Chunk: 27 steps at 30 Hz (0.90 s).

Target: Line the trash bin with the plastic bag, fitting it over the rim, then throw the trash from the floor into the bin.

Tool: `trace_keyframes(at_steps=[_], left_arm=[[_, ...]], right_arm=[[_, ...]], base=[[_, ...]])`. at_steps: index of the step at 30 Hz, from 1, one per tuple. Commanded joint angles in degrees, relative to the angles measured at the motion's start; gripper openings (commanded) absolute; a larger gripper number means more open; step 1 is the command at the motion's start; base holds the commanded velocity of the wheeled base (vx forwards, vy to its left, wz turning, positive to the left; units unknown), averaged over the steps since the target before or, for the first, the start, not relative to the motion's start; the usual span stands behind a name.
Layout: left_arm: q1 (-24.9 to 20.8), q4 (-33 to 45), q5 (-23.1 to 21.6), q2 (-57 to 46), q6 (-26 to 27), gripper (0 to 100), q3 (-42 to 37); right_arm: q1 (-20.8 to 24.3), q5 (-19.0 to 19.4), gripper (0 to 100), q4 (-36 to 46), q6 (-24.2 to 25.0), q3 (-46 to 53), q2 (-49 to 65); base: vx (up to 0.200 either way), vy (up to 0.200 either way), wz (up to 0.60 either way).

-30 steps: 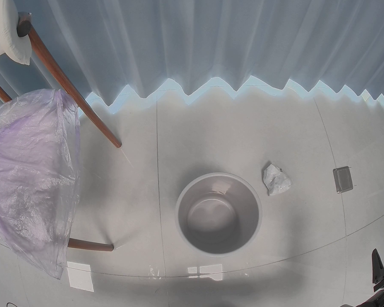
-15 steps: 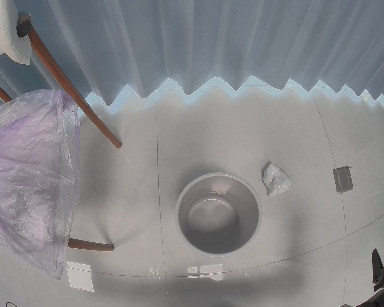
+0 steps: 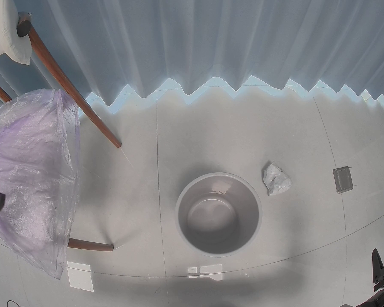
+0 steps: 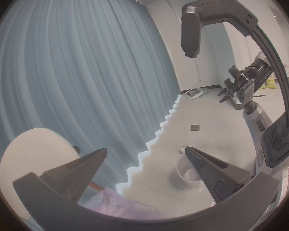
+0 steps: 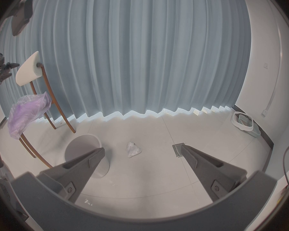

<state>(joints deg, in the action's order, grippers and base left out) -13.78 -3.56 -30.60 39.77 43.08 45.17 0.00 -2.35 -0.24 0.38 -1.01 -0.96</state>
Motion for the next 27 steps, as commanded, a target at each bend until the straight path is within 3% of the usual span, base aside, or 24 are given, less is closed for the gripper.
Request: trace_keyframes(at_steps=[1,20,25,27], left_arm=[[-3.80,-0.04,0.19,5.76,1.92,100,1.42],[-5.21,2.77,1.42,7.61,2.97,100,1.68],[-11.89,5.93,4.76,7.61,2.97,100,0.89],[-18.57,6.64,10.56,7.87,2.97,100,0.89]], right_arm=[[0.00,-0.11,100,-0.02,0.06,1.01,0.96],[0.00,-0.11,100,-0.02,0.06,1.01,0.96],[0.00,-0.11,100,-0.02,0.06,1.01,0.96],[0.00,-0.11,100,-0.02,0.06,1.01,0.96]], base=[[0.000,0.000,0.00],[0.000,0.000,0.00],[0.000,0.000,0.00],[0.000,0.000,0.00]])
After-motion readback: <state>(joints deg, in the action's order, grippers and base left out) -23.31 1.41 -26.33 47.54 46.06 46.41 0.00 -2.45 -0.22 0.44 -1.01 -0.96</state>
